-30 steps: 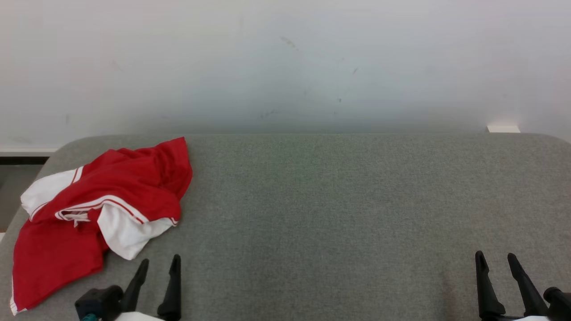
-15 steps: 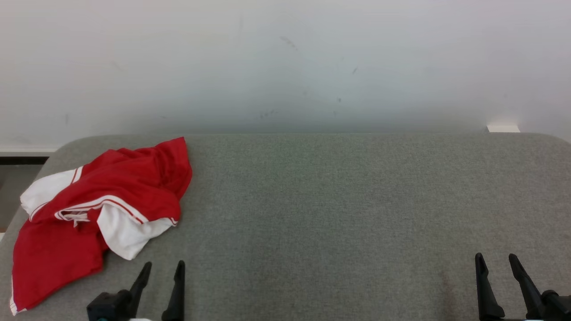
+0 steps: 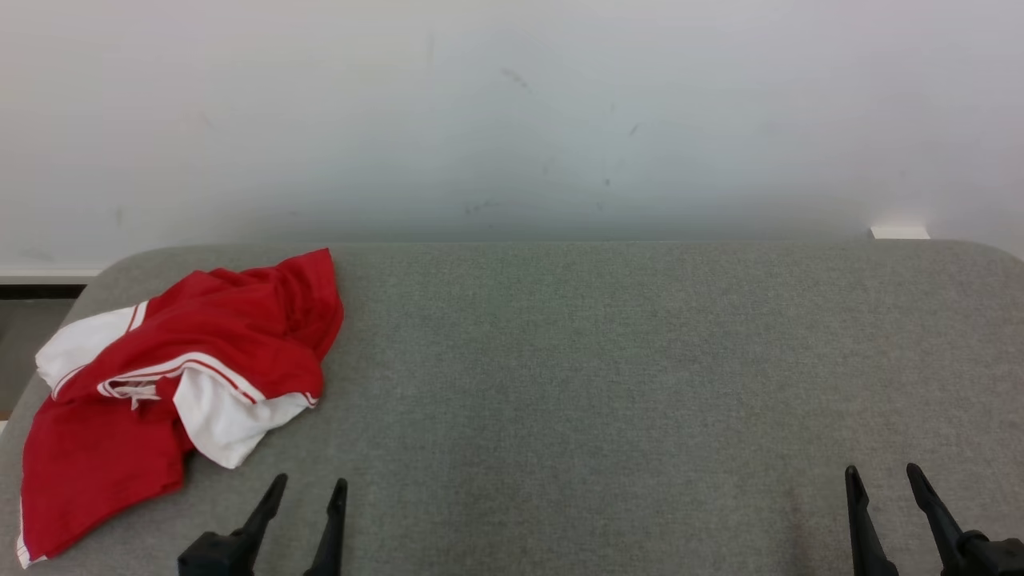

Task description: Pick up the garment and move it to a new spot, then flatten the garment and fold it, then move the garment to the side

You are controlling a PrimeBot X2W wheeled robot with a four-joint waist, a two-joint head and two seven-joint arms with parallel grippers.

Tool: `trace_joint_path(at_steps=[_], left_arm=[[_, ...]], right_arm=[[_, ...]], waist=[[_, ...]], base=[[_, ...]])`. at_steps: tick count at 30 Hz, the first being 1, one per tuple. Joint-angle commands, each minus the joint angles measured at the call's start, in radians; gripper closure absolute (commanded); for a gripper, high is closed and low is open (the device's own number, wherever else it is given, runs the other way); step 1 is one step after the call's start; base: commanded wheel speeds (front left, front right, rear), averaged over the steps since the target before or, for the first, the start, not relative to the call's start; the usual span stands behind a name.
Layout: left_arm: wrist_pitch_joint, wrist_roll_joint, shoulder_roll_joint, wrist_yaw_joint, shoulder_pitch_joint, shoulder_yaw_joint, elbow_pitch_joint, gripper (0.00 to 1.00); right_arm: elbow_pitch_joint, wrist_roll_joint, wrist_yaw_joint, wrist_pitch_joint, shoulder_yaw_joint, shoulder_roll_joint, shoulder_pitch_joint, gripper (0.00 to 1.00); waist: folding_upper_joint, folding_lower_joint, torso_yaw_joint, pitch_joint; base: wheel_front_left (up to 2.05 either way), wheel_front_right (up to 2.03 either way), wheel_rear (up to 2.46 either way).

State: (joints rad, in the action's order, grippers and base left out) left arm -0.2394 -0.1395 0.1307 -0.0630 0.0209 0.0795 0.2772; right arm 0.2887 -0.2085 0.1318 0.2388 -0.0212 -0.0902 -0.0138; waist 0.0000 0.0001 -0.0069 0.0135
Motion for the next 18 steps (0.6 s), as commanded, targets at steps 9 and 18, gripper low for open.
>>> trace_joint_path(at_steps=[9,18], left_arm=[[-0.022,0.088,-0.003,-0.011,-0.008,-0.001,0.004,0.0],[-0.025,0.115,-0.007,-0.017,0.001,-0.001,0.002,0.0]], right_arm=[[0.015,0.048,-0.002,0.023,0.024,-0.02,0.016,0.0],[0.004,0.033,-0.002,0.026,0.045,-0.025,0.027,0.0]], waist=[[0.0,-0.0001,0.001,0.006],[0.0,-0.0001,0.059,0.014]], base=[[0.0,0.0,0.0],[0.0,0.0,0.0]])
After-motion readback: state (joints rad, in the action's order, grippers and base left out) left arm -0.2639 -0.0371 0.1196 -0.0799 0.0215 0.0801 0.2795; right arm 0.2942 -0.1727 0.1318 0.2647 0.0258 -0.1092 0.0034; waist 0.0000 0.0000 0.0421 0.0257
